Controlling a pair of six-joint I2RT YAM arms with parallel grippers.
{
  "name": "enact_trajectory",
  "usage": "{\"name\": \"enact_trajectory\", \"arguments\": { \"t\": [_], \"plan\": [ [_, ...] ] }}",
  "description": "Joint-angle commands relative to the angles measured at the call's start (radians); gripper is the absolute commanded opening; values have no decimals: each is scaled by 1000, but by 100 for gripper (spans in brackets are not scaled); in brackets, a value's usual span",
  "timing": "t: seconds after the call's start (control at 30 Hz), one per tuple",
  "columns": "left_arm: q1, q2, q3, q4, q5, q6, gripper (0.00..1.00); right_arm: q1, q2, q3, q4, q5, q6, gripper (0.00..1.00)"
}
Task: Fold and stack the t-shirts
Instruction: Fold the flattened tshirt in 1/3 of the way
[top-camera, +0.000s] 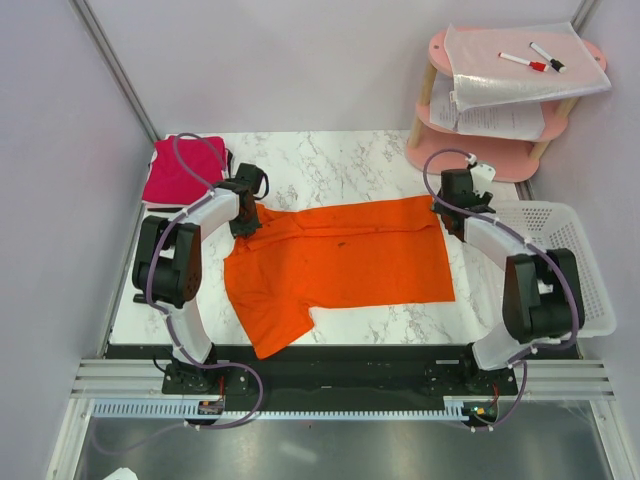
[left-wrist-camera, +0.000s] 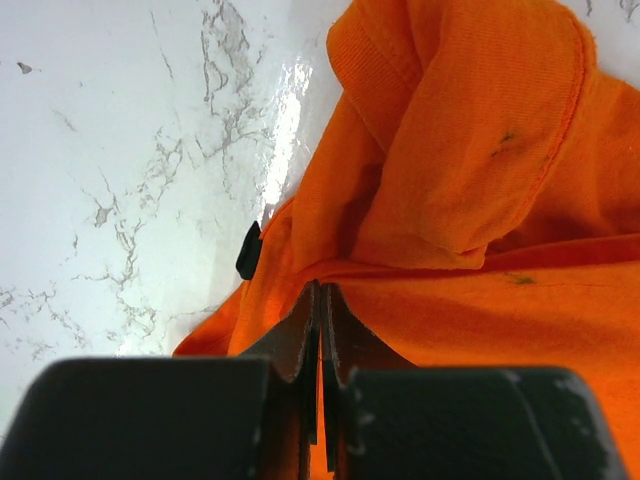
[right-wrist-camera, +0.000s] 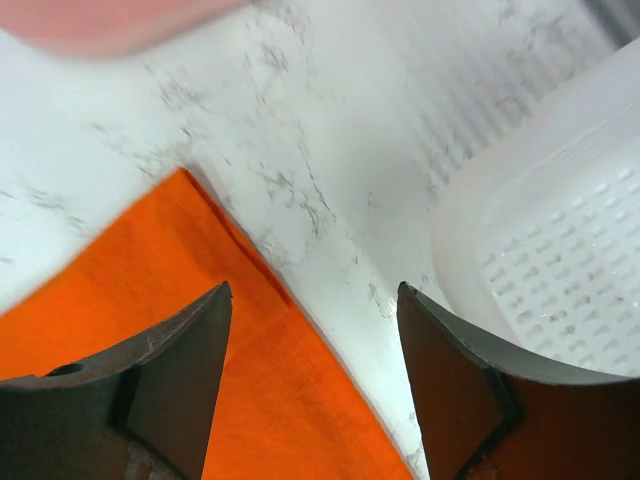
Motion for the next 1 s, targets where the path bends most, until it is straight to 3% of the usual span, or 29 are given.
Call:
{"name": "enact_trajectory", "arguments": {
  "t": [0.0, 0.3, 0.63, 0.97],
  "plan": [
    [1, 9, 2, 17, -24, 19, 2, -3, -155, -25, 80, 29, -10, 74],
    [1, -61, 8, -5, -19, 19, 2, -1, -30, 26, 76, -204, -22, 74],
    [0, -223, -15, -82, 33, 2, 2, 12, 69, 47, 79, -309, -19, 75],
    [-25, -316, -132, -122, 112, 7, 2, 17, 110, 62, 71, -349, -28, 76]
  ]
}}
